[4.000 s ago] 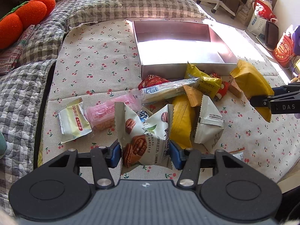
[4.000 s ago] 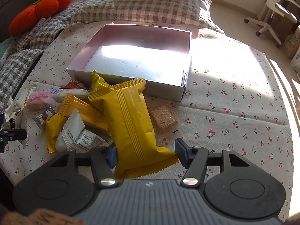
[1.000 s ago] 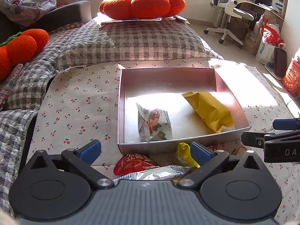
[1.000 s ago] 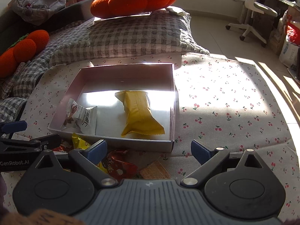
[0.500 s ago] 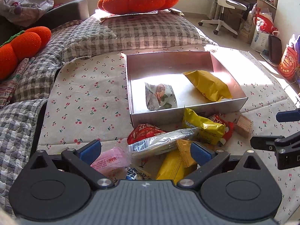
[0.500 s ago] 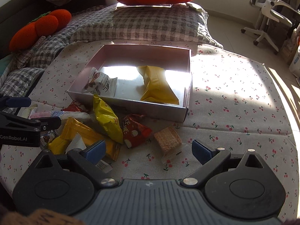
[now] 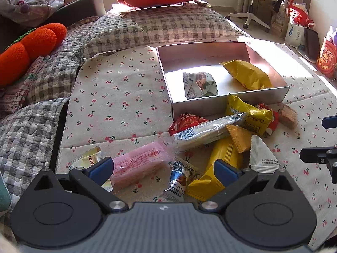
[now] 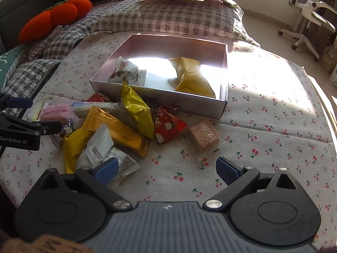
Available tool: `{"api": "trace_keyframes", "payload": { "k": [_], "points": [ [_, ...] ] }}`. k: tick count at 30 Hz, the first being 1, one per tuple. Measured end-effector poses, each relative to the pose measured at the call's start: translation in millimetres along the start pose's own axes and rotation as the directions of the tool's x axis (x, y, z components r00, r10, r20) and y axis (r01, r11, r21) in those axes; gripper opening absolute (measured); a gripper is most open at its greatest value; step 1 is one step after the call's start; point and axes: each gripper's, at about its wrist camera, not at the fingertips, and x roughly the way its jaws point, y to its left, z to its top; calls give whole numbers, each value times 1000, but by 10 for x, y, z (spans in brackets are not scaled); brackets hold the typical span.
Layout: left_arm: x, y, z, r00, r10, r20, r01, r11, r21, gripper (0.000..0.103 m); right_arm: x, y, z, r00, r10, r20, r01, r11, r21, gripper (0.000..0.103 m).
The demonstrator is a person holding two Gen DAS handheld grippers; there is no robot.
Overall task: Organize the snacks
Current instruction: 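Open both tools and withdraw them from the box, then grasp the pink bar with the left tool while the right tool grasps a white packet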
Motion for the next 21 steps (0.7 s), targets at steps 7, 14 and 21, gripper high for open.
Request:
{"api": "trace_keyframes", "payload": {
  "k": [7,14,21],
  "points": [
    [140,243,-96,999,34,-1,-34,997,70,103,88,144,2,1000,21,-23,-22,1000,-15,99],
    [318,484,-150,999,40,3,-40,986,165,103,183,347,-25,997,58,-48,-61,995,-78,99],
    [549,564,-176,998,55,-4,-52,967,249,103,327,517,-43,995,65,-72,-75,986,-146,98]
  ]
}}
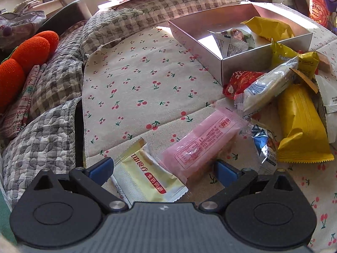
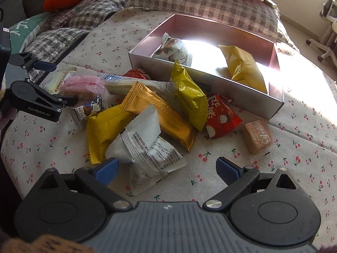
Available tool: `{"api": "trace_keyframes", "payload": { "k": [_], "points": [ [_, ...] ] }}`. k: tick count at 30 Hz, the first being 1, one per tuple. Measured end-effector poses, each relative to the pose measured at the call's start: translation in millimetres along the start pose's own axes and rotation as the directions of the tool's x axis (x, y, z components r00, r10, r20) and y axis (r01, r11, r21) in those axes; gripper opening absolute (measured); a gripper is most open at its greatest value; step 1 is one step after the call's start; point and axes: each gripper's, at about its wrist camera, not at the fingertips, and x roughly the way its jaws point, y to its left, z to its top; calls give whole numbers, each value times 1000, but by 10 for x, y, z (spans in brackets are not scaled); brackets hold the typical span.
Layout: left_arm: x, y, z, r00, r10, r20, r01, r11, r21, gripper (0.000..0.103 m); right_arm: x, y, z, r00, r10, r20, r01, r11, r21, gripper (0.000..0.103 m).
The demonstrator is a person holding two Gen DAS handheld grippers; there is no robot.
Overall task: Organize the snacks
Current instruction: 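Grasp the pink bar with the left tool while the right tool grasps a white packet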
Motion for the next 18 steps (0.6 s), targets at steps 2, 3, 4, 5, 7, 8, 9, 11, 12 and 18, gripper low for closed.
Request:
{"api": "trace_keyframes", "payload": {
  "k": [2,3,4,5,7,8,9,11,12,18],
  "points": [
    [25,12,26,1000,-12,15,12,1000,0,103,39,45,2,1000,-4,-2,4,1000,-25,98],
    [38,12,47,1000,-15,16,15,1000,-1,103,60,68,7,1000,-9,-2,9,999,-40,98],
    [45,3,64,1000,-20,20,20,1000,0,103,79,90,7,1000,-14,-1,14,998,-54,98],
    [55,-6,79,999,-25,23,25,1000,2,103,99,113,8,1000,-21,-1,20,997,-70,98],
    [76,-34,104,999,-34,28,33,999,9,103,132,144,12,1000,-28,4,28,995,-93,97],
    [88,-58,121,999,-40,34,39,999,13,103,147,158,14,999,-31,8,31,994,-104,96],
    [92,-69,130,998,-41,36,41,999,15,103,159,170,17,999,-35,10,36,993,-113,95],
    [100,-91,154,998,-55,38,55,998,14,101,183,189,23,999,-46,14,47,990,-130,93],
    [100,-98,160,997,-63,38,63,998,11,100,192,197,24,999,-49,15,51,989,-136,91],
    [98,-65,191,989,-148,14,148,988,-49,80,219,220,16,998,-62,17,64,985,-161,78]
  ]
}}
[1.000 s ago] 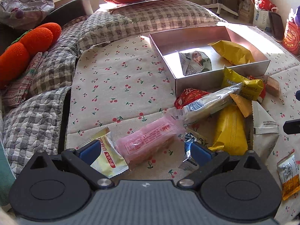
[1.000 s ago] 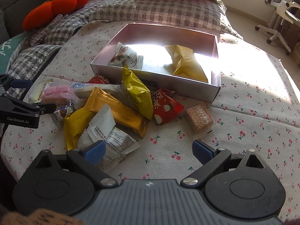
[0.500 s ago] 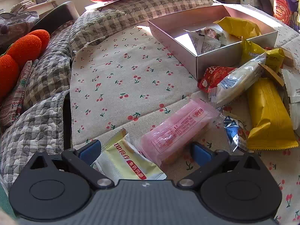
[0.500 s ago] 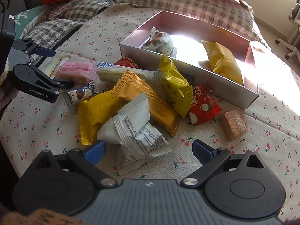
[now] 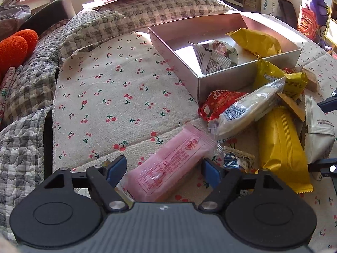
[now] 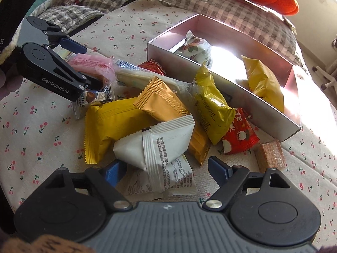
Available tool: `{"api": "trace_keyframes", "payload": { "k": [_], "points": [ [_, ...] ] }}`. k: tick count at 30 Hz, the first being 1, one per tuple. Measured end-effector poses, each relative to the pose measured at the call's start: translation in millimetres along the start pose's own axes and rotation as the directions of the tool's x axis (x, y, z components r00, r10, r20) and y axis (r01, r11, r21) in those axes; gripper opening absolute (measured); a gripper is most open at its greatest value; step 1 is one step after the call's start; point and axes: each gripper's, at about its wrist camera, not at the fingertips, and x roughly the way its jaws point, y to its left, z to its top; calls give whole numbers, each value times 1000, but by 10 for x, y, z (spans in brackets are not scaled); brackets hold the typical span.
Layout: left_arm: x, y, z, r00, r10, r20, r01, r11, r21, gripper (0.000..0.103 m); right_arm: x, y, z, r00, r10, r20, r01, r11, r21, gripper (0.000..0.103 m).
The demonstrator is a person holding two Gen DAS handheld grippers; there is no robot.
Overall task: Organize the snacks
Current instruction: 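Grasp the pink bar with the left tool while the right tool grasps a white packet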
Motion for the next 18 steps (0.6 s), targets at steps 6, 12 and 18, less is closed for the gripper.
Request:
{"api": "trace_keyframes", "payload": {
  "k": [6,12,18],
  "points": [
    [-29,-7,16,999,-25,-47,22,998,-59,65,-2,2,2,1000,17,1,-17,1000,-7,58],
    [-72,-18,27,995,-22,-99,9,992,-129,45,-15,19,6,1000,23,-3,-23,1000,-18,53],
    [-107,-15,29,991,-12,-132,-15,980,-198,38,-55,-10,21,999,40,-4,-40,999,-2,47]
  ]
}}
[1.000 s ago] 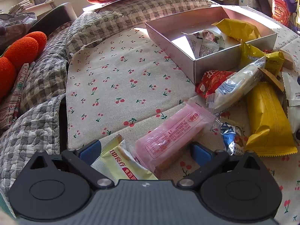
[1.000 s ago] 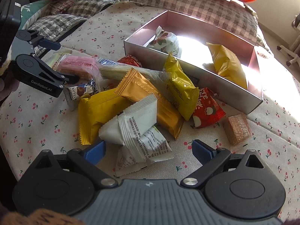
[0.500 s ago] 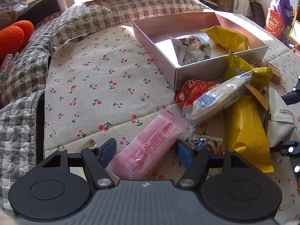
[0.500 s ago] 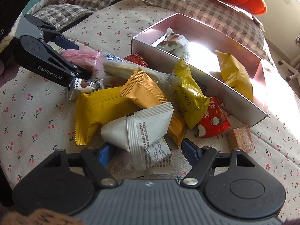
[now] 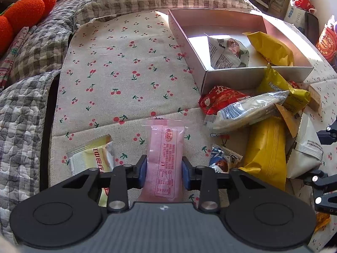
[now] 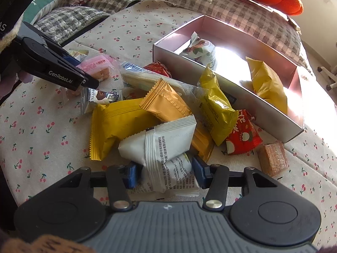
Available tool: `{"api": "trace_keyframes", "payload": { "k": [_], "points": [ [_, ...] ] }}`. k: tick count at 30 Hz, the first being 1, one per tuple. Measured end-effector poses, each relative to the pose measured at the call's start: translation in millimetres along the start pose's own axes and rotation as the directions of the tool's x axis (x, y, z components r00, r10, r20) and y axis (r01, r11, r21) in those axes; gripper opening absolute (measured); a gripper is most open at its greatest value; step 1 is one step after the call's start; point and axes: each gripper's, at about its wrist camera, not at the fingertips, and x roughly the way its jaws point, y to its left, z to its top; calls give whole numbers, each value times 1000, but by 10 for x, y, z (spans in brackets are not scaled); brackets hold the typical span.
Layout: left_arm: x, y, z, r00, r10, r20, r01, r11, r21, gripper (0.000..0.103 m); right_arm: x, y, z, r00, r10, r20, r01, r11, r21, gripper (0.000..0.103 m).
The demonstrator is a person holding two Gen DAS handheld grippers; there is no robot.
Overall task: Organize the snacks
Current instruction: 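Grasp the pink bar with the left tool while the right tool grasps a white packet, then carry the pink bar and white packet into the box and lower them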
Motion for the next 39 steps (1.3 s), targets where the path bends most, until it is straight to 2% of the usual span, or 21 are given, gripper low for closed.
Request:
{"api": "trace_keyframes", "payload": {
  "k": [7,18,29,39],
  "points": [
    [-40,-10,5,1000,20,-22,-21,998,-62,38,-59,14,9,1000,17,10,-17,1000,-1,44],
    [-240,-82,19,1000,22,8,-21,994,-107,38,-206,-14,27,998,60,25,-60,998,28,44],
    [-489,-182,122,997,-6,76,17,989,-145,38,-462,-121,130,990,108,93,-116,989,88,44],
    [-587,-337,336,990,-16,142,45,979,-197,38,-610,-476,297,982,67,178,-104,973,204,44]
  ]
}}
